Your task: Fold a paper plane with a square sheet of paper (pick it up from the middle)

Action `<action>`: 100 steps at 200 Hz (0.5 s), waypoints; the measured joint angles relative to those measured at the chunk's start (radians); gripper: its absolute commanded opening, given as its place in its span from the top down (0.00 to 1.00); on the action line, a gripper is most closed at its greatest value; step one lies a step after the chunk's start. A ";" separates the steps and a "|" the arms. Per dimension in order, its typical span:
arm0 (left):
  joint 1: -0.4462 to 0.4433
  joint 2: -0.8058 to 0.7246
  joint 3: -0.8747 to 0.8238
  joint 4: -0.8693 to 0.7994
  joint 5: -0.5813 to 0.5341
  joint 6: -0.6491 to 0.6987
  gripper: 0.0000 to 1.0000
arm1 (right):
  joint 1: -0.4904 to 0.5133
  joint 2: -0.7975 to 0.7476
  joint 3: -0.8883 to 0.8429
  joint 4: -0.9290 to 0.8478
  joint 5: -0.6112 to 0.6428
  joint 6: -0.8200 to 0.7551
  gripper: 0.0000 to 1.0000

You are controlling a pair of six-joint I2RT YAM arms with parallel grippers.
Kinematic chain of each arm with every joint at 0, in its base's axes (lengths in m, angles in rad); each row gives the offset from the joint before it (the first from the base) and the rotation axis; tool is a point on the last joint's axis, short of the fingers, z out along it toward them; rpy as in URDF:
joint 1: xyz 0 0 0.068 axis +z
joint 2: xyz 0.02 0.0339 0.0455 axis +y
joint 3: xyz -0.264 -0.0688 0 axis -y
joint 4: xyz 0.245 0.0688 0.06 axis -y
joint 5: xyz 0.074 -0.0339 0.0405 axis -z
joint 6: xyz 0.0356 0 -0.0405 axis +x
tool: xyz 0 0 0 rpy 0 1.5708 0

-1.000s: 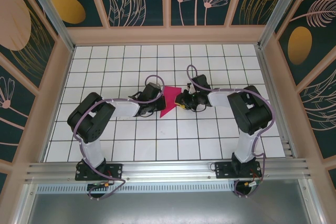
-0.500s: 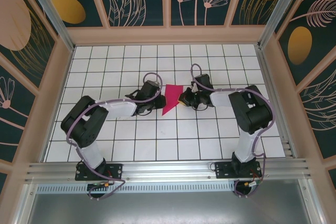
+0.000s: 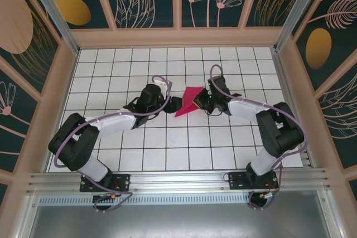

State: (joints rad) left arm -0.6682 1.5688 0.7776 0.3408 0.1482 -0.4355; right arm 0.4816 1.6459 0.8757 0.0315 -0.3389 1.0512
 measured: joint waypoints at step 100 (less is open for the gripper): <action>-0.012 0.127 -0.076 0.223 0.047 0.369 0.43 | 0.034 0.114 0.192 -0.166 0.040 0.120 1.00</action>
State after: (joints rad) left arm -0.6804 1.6955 0.7017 0.5640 0.1947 -0.0662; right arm 0.5156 1.7596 1.0672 -0.1349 -0.2989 1.1709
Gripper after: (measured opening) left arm 0.594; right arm 0.055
